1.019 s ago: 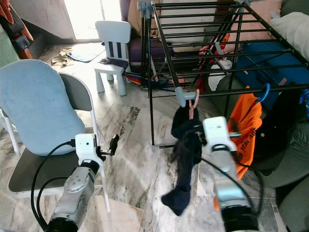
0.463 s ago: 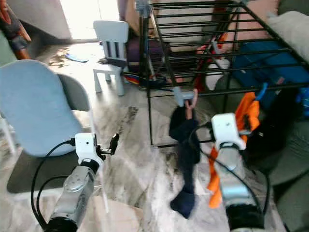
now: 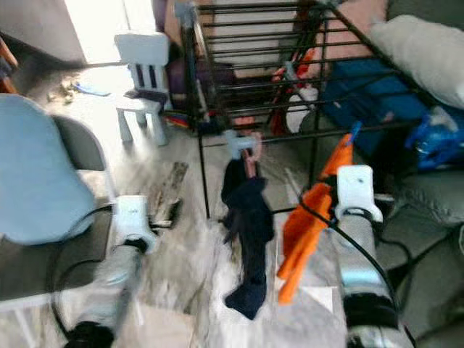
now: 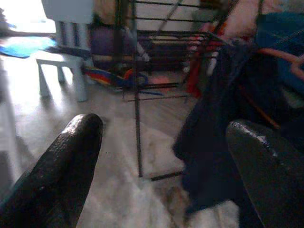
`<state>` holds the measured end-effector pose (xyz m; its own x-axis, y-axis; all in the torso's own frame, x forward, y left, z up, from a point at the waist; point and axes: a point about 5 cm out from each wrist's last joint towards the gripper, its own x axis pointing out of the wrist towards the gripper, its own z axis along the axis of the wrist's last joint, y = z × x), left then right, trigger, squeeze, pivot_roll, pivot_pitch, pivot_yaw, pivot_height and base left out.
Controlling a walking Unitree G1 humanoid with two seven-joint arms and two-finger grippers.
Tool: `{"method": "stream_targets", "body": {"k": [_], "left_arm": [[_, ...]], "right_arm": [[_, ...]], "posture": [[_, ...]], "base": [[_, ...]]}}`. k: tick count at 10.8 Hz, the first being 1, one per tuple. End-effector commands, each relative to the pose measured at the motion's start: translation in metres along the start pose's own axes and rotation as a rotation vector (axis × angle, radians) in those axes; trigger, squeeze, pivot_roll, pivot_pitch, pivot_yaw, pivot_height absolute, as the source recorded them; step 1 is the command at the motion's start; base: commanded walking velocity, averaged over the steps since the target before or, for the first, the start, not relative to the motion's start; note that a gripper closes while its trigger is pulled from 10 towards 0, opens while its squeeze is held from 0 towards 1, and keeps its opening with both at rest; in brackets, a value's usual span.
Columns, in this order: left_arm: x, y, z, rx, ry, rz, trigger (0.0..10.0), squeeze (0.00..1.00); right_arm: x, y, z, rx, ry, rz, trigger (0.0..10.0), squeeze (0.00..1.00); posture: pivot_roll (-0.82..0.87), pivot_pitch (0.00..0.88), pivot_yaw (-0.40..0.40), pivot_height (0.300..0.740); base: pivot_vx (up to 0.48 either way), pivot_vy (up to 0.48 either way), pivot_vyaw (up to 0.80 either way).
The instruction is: Hang hanger
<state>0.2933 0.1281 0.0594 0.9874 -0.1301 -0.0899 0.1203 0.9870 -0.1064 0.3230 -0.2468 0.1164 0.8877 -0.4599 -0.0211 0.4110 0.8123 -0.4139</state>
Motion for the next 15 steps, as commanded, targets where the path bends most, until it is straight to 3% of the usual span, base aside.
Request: {"method": "stream_targets", "body": {"k": [1,4,7,12,15], "left_arm": [[0.0,-0.007,-0.001,-0.022,0.002,-0.007,10.0,0.0],[0.001,-0.005,-0.001,-0.021,0.0,0.0,10.0,0.0],[0.001,-0.003,0.0,-0.022,0.002,0.004,10.0,0.0],[-0.001,-0.002,0.001,-0.028,-0.013,-0.019,10.0,0.0],[-0.002,-0.004,0.002,-0.022,-0.014,-0.033,10.0,0.0]], "right_arm": [[0.004,-0.003,-0.01,0.002,0.074,-0.005,10.0,0.0],[0.007,0.01,-0.019,0.047,0.136,0.085,10.0,0.0],[0.009,0.033,-0.011,0.076,0.103,0.224,10.0,0.0],[0.005,0.044,-0.011,0.065,0.063,0.293,10.0,0.0],[0.009,0.041,-0.01,0.039,0.057,0.271,10.0,0.0]], "posture": [[-0.2,0.0,0.006,0.74],[-0.19,0.0,0.009,0.74],[-0.18,0.0,0.014,0.74],[-0.18,0.0,0.016,0.74],[-0.18,0.0,0.019,0.74]], "base": [[0.0,0.0,0.0],[0.0,0.0,0.0],[0.0,0.0,0.0],[0.0,0.168,0.0],[0.0,0.0,0.0]]}}
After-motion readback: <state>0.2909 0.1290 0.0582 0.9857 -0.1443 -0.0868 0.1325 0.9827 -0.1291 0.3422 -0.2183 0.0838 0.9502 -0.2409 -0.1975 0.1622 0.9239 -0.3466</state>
